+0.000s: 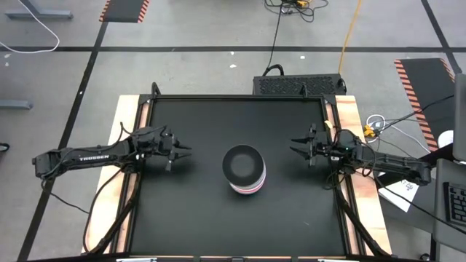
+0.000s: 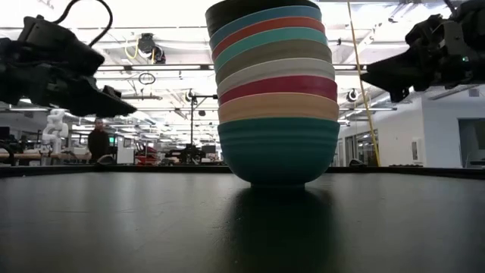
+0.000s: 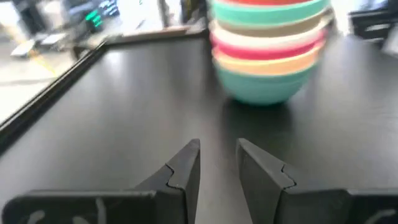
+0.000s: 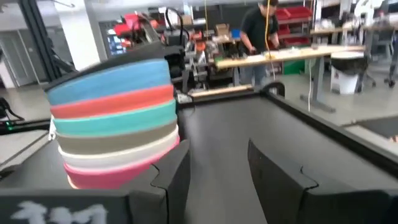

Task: Nest bowls inside each other
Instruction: Return to Home Position

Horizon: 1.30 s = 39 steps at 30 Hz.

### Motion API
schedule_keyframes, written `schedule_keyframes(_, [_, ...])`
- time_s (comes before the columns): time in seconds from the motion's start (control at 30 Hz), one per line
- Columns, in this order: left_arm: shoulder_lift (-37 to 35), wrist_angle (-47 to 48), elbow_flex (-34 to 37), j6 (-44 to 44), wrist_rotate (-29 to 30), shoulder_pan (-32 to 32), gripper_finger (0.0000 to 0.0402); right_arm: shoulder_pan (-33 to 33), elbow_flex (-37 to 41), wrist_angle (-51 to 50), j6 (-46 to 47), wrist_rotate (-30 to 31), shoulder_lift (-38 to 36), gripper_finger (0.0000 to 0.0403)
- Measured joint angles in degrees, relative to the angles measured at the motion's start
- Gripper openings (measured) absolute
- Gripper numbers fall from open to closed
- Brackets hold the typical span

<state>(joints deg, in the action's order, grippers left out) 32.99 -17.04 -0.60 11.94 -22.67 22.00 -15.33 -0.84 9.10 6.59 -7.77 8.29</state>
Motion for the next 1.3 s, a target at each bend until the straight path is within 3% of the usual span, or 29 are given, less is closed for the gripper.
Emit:
schedule_keyframes(0.2, [0.00,-2.72,0.00,2.33,-2.19,0.04,0.0108,0.04,0.00,2.96,-3.09,0.00,0.00,0.0150])
schedule_keyframes(0.33, [-0.02,-2.90,-0.02,-1.25,-4.11,0.04,0.0108,0.04,0.00,5.19,-1.86,-0.01,-0.01,0.0150])
schedule_keyframes(0.63, [-0.07,-16.40,0.00,-7.78,-20.97,-0.05,0.0108,0.06,0.04,10.88,0.25,-0.07,-0.04,0.0150])
schedule_keyframes(0.83, [-0.07,-21.87,0.00,-12.11,-21.16,-1.29,0.0108,0.06,0.04,10.84,0.29,-6.17,-0.04,0.0150])
schedule_keyframes(1.03, [-0.07,-21.62,0.00,-12.77,-24.40,-1.47,0.0108,0.06,0.01,10.89,1.41,-7.52,-0.04,0.0150])
schedule_keyframes(1.1, [-0.07,-21.99,0.00,-16.53,-25.34,-1.56,0.0108,0.06,0.00,11.21,2.29,-7.52,-0.04,0.0150])
schedule_keyframes(1.3, [0.02,-21.84,0.00,-21.31,-20.88,-1.51,0.0108,0.06,-0.02,11.99,3.15,-7.49,-0.03,0.0150])
